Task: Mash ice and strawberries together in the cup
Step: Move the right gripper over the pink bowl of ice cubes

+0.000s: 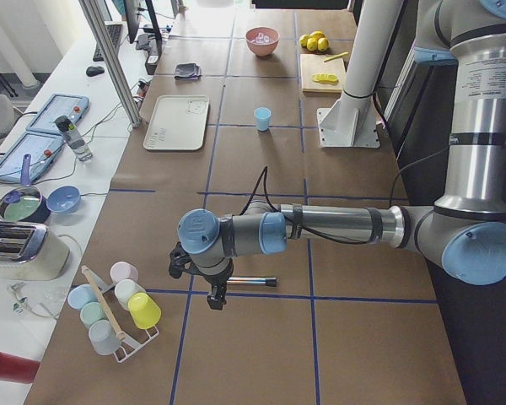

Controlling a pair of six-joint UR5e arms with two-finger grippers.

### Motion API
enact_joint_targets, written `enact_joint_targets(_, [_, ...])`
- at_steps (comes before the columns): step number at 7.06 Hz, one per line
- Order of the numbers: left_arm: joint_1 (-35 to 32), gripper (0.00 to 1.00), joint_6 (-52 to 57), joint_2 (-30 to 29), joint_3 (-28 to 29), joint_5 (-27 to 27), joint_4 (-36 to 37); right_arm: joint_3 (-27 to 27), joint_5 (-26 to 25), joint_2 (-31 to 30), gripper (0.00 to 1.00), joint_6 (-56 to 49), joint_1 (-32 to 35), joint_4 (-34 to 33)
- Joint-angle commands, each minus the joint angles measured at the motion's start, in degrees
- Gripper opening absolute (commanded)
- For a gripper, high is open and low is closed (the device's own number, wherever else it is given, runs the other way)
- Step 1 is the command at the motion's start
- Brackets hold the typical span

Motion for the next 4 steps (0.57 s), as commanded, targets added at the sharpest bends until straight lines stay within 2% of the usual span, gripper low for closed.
enact_joint_targets(1, [-0.1, 1.0, 0.1, 0.0, 0.0, 0.0, 0.0, 0.6, 0.2, 0.3, 1.0, 0.2, -0.9, 0.2])
enact_joint_targets(2, [0.0, 1.0, 0.1, 0.0, 0.0, 0.0, 0.0, 2.0, 1.3, 0.5, 1.0, 1.6, -2.9, 0.1])
enact_joint_targets(4, [-0.1, 1.0, 0.3, 0.0, 0.0, 0.0, 0.0, 5.0, -1.3, 1.9, 1.0, 9.8, -9.0, 0.4])
